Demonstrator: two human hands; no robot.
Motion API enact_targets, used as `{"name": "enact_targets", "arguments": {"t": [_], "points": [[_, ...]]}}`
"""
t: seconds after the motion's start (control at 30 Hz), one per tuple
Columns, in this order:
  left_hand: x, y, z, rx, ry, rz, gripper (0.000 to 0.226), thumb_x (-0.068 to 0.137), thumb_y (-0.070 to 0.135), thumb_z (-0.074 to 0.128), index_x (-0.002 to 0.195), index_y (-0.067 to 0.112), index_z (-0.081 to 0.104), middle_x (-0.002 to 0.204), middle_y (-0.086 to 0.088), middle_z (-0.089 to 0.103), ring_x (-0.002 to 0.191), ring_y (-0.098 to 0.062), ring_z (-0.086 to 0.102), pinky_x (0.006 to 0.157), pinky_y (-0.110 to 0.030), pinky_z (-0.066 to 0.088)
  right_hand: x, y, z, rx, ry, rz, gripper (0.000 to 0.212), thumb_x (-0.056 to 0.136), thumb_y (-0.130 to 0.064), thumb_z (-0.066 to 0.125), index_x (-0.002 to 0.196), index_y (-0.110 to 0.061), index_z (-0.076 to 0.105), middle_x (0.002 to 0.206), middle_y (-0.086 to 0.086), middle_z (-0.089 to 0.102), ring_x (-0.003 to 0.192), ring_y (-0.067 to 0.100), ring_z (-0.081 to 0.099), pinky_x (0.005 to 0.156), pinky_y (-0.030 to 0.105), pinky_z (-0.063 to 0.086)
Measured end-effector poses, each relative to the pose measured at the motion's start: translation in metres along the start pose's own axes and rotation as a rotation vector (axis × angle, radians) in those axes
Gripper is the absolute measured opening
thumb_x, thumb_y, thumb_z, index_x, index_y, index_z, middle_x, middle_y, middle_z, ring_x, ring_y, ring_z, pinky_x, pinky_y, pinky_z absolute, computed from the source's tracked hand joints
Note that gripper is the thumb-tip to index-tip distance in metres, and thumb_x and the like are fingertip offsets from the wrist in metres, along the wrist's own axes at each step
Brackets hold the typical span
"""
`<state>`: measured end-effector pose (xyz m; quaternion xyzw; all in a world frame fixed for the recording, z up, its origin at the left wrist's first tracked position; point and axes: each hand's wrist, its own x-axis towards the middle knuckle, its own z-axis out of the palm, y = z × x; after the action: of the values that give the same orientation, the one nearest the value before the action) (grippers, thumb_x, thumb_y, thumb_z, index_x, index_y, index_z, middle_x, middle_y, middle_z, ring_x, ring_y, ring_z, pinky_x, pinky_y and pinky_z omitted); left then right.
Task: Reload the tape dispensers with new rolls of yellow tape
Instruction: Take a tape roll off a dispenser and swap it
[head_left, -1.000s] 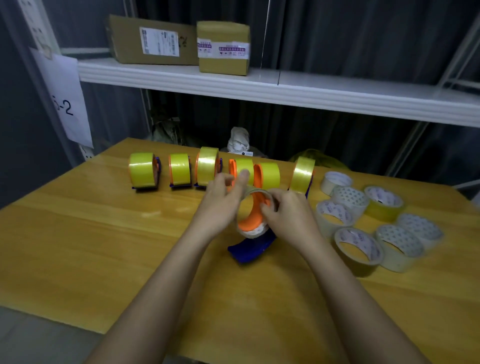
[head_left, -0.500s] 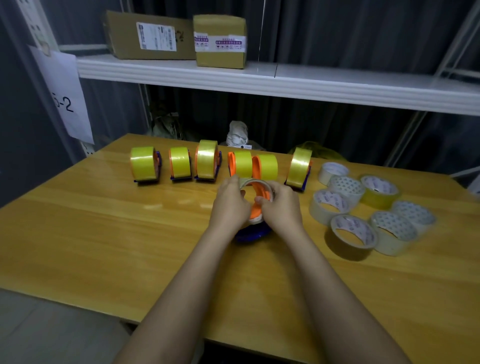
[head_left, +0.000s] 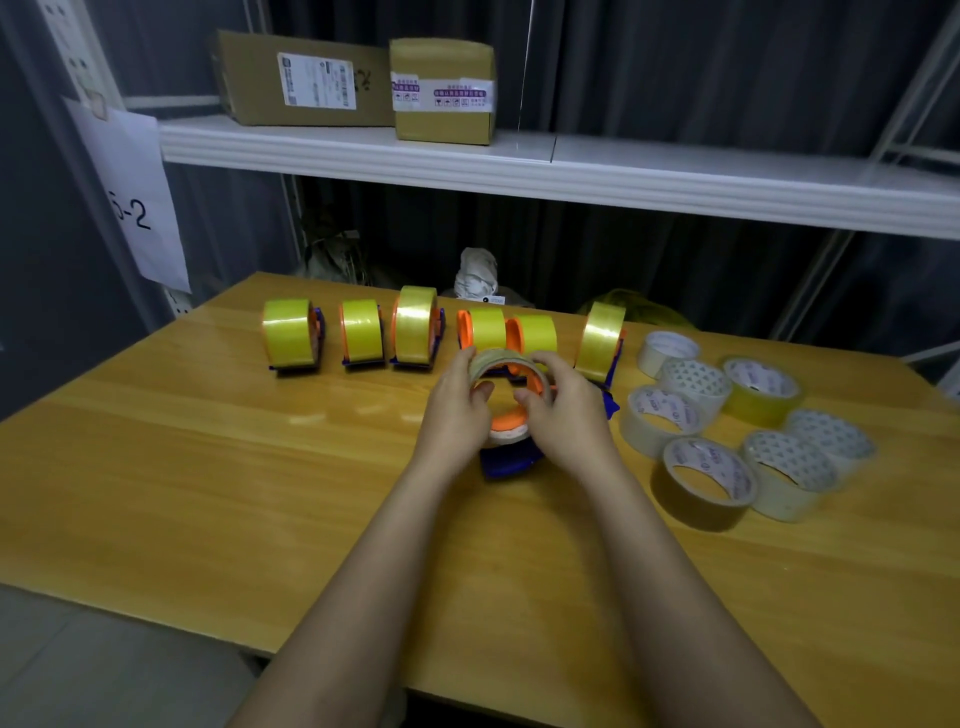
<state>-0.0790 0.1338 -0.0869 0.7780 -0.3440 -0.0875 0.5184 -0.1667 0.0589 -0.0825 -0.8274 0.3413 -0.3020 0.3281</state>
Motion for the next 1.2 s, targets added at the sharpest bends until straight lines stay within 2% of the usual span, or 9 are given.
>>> {"name": "enact_targets", "arguments": {"t": [0.2,0.33,0.5,0.67,0.8,0.87,1.0,1.07,1.2], "points": [[-0.004,0.002,0.021,-0.126,0.064,-0.18,0.049,0.098,0.009,0.045,0.145,0.011,0.03,0.142,-0.006,0.045,0.131,-0.023,0.042,0.097,-0.025,0.035,0.005,-0.003,0.003,-0.036,0.051,0.066,0.047,0.092,-0.001,0.056,0.136,-0.017,0.054,0.12,0.004,0.063,0.111,0.02,0.057,0.076,0.014,0.037],[-0.008,0.003,0.026,-0.076,0.078,-0.163,0.058,0.097,0.004,0.043,0.15,0.016,0.023,0.142,-0.006,0.047,0.128,-0.021,0.045,0.087,-0.017,0.035,0.01,-0.004,0.001,-0.081,0.116,0.069,0.035,0.088,0.004,0.052,0.116,-0.012,0.067,0.103,0.007,0.069,0.091,0.021,0.061,0.061,0.02,0.04],[-0.012,0.01,0.02,-0.009,0.191,-0.105,0.06,0.094,0.002,0.045,0.149,0.017,0.027,0.115,-0.005,0.062,0.098,-0.017,0.058,0.066,-0.017,0.037,0.003,-0.011,0.006,-0.031,0.249,0.012,0.042,0.088,0.005,0.051,0.125,-0.011,0.063,0.107,0.008,0.071,0.096,0.022,0.065,0.07,0.02,0.046],[-0.011,0.016,0.014,0.064,0.237,-0.014,0.061,0.092,0.001,0.046,0.149,0.016,0.028,0.086,0.002,0.052,0.072,-0.012,0.051,0.052,-0.02,0.036,0.005,-0.012,0.009,0.003,0.321,0.018,0.039,0.091,0.002,0.051,0.127,-0.009,0.062,0.103,0.01,0.071,0.09,0.022,0.067,0.068,0.022,0.052],[-0.008,0.017,0.01,0.119,0.24,0.028,0.06,0.091,0.0,0.048,0.148,0.014,0.031,0.098,-0.007,0.063,0.084,-0.021,0.06,0.064,-0.027,0.047,0.006,-0.011,0.005,-0.052,0.304,-0.012,0.035,0.09,0.003,0.051,0.12,-0.009,0.066,0.095,0.009,0.071,0.08,0.021,0.066,0.061,0.022,0.05],[-0.007,0.01,0.005,0.152,0.16,0.065,0.058,0.093,0.009,0.051,0.147,0.015,0.033,0.11,-0.007,0.064,0.098,-0.024,0.062,0.075,-0.031,0.05,0.005,-0.004,0.0,-0.105,0.225,-0.004,0.029,0.089,-0.002,0.055,0.115,-0.009,0.066,0.092,0.009,0.07,0.073,0.019,0.061,0.051,0.017,0.041],[-0.011,0.006,-0.021,0.023,-0.17,0.065,0.072,0.083,0.071,0.039,0.135,0.023,0.046,0.124,0.008,0.056,0.115,-0.011,0.051,0.092,-0.032,0.045,0.004,0.009,-0.026,-0.146,0.035,0.025,0.014,0.084,-0.018,0.071,0.097,-0.012,0.069,0.083,0.001,0.066,0.073,0.015,0.059,0.051,0.019,0.034],[-0.006,0.01,-0.033,-0.17,-0.187,-0.031,0.067,0.08,0.073,0.026,0.116,0.023,0.055,0.111,0.006,0.062,0.104,-0.012,0.057,0.079,-0.025,0.043,0.004,0.009,-0.043,-0.081,-0.08,0.021,0.012,0.084,-0.02,0.073,0.094,-0.018,0.065,0.08,-0.005,0.064,0.072,0.009,0.058,0.053,0.017,0.037],[-0.002,0.022,-0.033,-0.467,-0.347,-0.258,0.049,0.092,0.06,0.038,0.108,0.022,0.065,0.102,-0.001,0.071,0.095,-0.015,0.067,0.074,-0.027,0.054,0.005,0.008,-0.049,0.046,-0.236,-0.006,0.019,0.085,-0.014,0.072,0.101,-0.019,0.063,0.095,-0.001,0.069,0.092,0.016,0.065,0.078,0.033,0.054]]}}
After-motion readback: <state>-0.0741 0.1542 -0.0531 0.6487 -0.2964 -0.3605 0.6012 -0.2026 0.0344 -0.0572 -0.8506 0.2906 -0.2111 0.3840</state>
